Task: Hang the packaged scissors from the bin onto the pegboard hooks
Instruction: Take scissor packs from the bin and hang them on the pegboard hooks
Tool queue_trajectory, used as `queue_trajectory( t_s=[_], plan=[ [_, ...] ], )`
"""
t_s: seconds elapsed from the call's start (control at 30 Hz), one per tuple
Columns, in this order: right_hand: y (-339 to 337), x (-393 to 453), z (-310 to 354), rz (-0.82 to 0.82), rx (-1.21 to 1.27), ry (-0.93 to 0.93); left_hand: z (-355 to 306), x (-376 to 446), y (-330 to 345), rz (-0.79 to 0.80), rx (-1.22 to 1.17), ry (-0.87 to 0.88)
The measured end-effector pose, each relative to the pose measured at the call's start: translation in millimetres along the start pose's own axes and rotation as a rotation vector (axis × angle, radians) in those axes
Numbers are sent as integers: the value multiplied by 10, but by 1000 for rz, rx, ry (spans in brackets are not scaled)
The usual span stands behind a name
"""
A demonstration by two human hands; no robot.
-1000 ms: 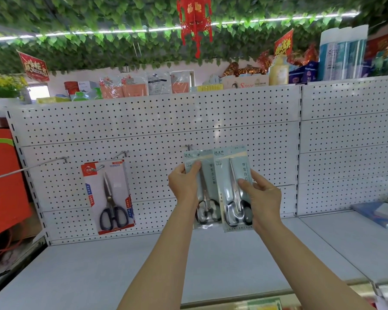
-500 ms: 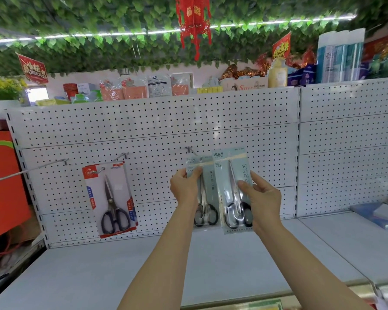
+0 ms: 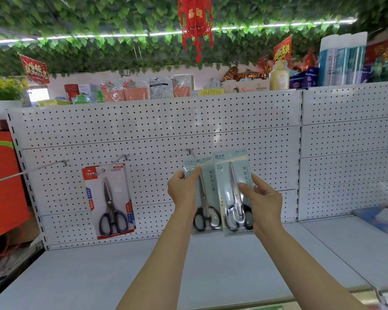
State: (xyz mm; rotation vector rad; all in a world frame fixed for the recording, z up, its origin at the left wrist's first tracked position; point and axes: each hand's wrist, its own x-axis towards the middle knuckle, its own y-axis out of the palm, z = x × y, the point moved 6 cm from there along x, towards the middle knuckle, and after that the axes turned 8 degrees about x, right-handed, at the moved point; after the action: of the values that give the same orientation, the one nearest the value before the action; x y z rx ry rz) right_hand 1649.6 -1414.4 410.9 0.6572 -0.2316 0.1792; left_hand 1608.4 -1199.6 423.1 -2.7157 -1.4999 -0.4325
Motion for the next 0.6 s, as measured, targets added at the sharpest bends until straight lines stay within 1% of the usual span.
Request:
queue_trajectory(
  t_s=[0.07, 0.23, 0.47, 0.6],
  plan=[
    [-12, 11, -4, 5, 4, 2, 45, -5, 3, 15, -23, -27],
    [-7, 22, 35, 19, 23, 3, -13, -62, 46, 10, -52, 87],
    [-11, 29, 43, 33, 23, 13, -205, -120, 117, 119, -5, 234],
    [8, 40, 25, 41, 33, 6, -221, -120, 28, 88, -47, 251]
  ],
)
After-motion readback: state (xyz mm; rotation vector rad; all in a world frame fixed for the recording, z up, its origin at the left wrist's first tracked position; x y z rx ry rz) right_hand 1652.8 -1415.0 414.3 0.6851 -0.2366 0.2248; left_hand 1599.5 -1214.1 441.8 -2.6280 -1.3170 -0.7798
